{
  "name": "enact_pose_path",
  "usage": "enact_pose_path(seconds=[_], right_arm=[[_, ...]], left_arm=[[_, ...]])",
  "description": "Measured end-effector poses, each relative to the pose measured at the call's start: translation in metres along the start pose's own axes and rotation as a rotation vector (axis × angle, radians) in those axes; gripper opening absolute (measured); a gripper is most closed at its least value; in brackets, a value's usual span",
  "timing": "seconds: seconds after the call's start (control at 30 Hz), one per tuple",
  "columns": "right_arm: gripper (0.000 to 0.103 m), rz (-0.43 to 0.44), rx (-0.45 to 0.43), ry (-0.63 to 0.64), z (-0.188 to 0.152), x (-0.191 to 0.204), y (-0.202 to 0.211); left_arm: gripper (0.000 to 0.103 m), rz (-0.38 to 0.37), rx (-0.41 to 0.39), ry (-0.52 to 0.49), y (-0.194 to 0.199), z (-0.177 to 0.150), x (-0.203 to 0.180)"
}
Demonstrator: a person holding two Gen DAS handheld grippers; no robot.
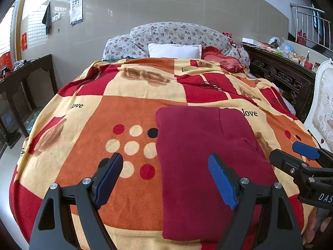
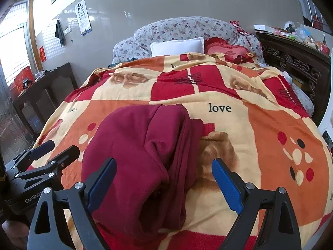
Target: Fold small clothes
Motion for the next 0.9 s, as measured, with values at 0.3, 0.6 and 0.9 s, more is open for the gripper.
enact_pose_path(seconds=[0.3,0.6,0.9], right_arm=[[0.095,0.002,0.006,0.006,-0.001,0.001,-0.003],[0.096,0.007,0.019,-0.001,-0.003,0.0,-0.007],[0.096,0.005,0.025,0.0,-0.004,0.001,-0.008]], left_arm=[[0.083,0.003,0.002,0.0,-0.002,-0.002,0.0],[0.083,0.001,0.006,0.0,-0.005,-0.003,0.0],[0.083,0.0,0.014,-0.004,-0.01,-0.005,0.001]])
Point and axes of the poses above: each gripper's, at about its wrist camera, not at the fingertips, and y roughly against the way its jaws point, x to its left, z to its top, the point moved 2 cm from there along -y, roughly the way its jaws point
